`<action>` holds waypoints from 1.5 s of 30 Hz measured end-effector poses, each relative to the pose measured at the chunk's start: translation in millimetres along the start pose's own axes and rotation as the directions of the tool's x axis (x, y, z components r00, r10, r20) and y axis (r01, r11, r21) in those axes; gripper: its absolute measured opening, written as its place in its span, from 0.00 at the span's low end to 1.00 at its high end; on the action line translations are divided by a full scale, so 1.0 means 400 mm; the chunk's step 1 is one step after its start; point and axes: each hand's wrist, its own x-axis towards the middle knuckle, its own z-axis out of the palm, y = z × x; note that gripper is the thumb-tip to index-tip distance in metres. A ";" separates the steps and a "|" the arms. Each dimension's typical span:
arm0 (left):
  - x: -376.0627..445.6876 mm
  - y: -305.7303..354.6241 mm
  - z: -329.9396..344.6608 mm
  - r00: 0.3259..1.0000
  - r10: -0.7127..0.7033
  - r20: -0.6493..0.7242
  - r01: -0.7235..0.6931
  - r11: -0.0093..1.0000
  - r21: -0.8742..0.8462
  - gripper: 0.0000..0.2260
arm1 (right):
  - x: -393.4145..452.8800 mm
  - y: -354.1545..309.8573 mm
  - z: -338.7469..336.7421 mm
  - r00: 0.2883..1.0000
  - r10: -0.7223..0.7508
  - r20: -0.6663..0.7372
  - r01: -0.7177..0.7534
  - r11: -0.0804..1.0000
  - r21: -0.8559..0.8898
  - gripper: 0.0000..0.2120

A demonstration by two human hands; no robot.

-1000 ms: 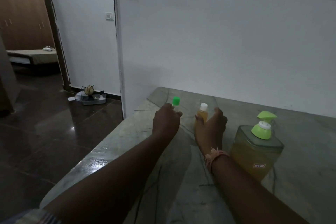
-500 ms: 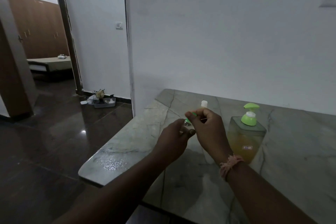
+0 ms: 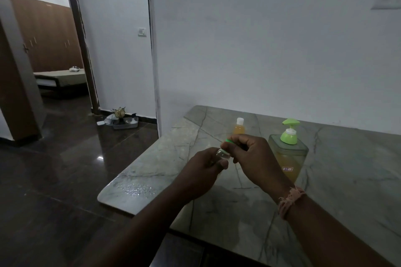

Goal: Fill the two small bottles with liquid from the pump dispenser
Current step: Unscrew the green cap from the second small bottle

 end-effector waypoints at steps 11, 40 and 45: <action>-0.005 -0.013 -0.049 0.963 -0.128 0.238 0.173 0.969 -0.179 0.10 | -0.006 0.001 -0.039 0.980 -0.027 0.198 0.003 0.992 0.123 0.11; -0.031 -0.011 -0.047 0.982 -0.163 0.099 0.177 0.973 -0.150 0.08 | 0.003 -0.049 -0.049 0.937 0.024 0.349 0.015 0.994 -0.107 0.25; -0.028 -0.011 -0.027 0.995 -0.098 0.000 0.098 0.993 0.069 0.10 | 0.017 -0.051 -0.031 0.977 0.091 0.192 -0.064 0.987 -0.145 0.13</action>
